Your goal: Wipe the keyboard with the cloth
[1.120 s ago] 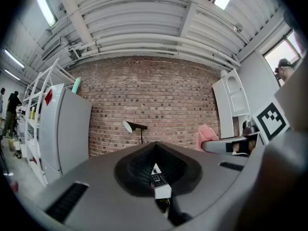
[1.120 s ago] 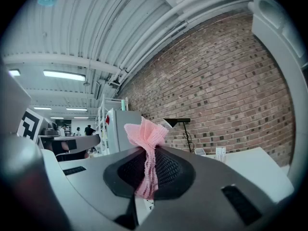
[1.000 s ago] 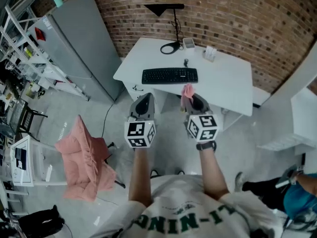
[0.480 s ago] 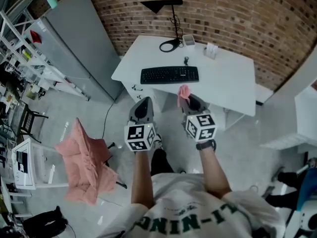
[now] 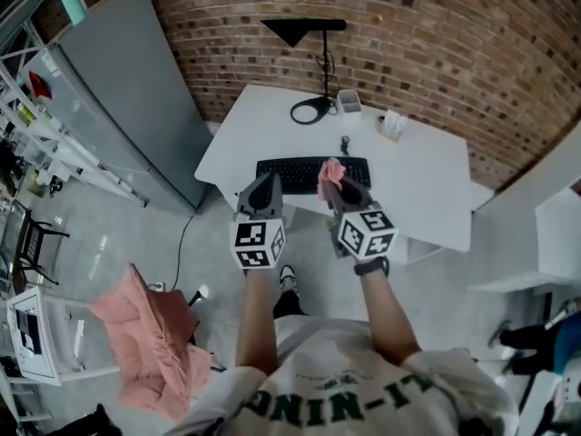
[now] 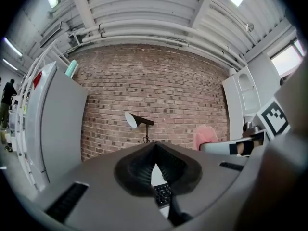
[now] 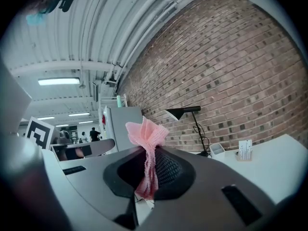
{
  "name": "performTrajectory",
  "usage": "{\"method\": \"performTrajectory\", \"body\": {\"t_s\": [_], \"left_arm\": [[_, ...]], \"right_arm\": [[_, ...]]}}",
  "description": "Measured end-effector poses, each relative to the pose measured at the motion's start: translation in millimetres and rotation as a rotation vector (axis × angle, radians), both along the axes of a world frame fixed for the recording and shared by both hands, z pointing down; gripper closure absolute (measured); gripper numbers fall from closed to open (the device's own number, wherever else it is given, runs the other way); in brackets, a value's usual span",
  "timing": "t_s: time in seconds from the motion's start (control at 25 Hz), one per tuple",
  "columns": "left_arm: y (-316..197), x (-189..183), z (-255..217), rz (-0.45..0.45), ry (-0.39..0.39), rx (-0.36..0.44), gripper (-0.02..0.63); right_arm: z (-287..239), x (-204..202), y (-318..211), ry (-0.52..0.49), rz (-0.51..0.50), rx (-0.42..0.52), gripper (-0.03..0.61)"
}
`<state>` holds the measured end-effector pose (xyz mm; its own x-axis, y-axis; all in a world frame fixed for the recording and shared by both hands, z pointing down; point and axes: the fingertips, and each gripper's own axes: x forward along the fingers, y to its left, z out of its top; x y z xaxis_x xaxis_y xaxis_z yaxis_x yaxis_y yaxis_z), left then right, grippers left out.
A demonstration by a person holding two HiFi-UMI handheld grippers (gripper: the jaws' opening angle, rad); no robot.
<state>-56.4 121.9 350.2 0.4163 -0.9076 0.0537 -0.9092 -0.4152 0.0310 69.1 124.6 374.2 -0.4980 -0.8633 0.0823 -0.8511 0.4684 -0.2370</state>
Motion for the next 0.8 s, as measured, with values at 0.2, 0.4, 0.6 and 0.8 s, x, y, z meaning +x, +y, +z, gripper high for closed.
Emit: {"method": "performTrajectory", "body": {"t_s": [0.2,0.4,0.6,0.8], "left_arm": [[-82,-32,-6,0.013,0.025,0.004,0.614],[-157,-57,-12,0.043,0.032,0.021,0.614],[-206,-84,8,0.069,0.037,-0.001,0.614],[-226,-105,33,0.067,0.049,-0.043,0.614]], "right_arm": [[-7,-34,-76,0.053,-0.022,0.007,0.554],[0,-63,-149,0.046,-0.005,-0.035,0.554],[26,-94,-203,0.058,-0.012,-0.101,0.554],[79,-121,-223,0.088,-0.052,-0.243,0.554]]}}
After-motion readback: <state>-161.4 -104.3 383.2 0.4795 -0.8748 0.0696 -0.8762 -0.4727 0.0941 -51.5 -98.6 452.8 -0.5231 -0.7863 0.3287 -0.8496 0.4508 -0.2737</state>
